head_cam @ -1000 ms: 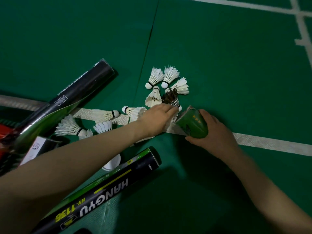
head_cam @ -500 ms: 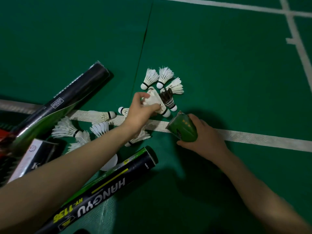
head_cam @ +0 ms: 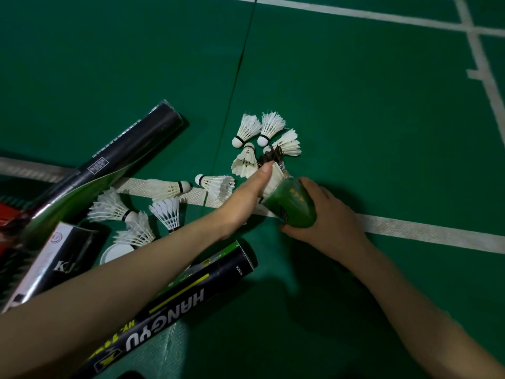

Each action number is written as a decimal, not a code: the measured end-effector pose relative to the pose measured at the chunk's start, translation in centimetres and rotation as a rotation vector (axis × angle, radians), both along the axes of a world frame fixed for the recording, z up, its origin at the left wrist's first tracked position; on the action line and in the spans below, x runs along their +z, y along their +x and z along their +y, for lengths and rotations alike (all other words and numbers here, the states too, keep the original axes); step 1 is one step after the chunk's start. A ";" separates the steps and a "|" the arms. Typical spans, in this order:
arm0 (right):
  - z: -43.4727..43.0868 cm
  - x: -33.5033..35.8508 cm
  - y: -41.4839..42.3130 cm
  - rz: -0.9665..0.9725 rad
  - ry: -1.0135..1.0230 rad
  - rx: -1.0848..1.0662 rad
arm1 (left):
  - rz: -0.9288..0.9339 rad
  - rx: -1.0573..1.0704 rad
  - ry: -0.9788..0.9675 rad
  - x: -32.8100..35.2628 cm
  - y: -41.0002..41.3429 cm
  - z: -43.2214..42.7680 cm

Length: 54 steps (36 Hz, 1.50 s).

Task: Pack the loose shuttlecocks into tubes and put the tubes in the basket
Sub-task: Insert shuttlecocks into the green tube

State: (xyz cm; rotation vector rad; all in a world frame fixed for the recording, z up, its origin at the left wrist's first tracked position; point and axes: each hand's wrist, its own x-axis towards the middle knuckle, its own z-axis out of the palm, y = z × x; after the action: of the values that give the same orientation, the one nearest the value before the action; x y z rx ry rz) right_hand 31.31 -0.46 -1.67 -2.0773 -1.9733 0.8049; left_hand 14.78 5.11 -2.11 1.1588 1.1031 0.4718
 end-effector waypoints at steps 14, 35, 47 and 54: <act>0.5 -0.5 -0.1 -0.018 -0.037 0.027 | 0.060 -0.098 -0.023 -0.1 0.0 -0.5; 1.2 -1.8 -0.2 -0.047 -0.105 0.039 | 0.236 0.262 0.215 -0.2 -5.9 2.4; 1.2 -2.5 -3.2 -0.081 -0.180 0.131 | 0.458 -0.208 0.498 -2.6 -9.6 0.5; 0.2 -3.5 -4.8 -0.099 -0.179 0.204 | 0.773 -0.079 0.457 -3.8 -13.8 -0.5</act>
State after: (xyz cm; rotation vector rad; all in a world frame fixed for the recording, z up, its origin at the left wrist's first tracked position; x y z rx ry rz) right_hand 26.49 -0.26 -5.14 -2.0701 -2.2726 0.9670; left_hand 0.96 4.62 -5.89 1.8653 1.6485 0.2070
